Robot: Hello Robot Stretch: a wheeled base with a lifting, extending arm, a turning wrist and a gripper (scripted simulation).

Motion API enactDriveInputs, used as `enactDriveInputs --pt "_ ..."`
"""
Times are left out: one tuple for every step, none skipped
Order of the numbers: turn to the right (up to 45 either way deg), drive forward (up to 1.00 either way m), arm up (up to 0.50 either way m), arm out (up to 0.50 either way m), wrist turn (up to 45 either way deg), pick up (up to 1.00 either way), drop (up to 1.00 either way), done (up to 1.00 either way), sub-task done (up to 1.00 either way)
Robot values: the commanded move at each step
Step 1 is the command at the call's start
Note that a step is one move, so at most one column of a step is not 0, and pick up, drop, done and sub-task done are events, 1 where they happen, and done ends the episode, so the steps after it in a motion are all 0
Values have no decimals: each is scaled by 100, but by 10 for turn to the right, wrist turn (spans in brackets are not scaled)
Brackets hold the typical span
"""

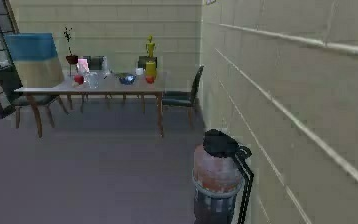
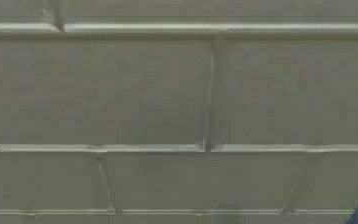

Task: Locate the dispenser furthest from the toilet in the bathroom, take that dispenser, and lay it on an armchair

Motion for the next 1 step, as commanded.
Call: enactDriveInputs --pt "-450 0 0 0 0 0 0 0 0"
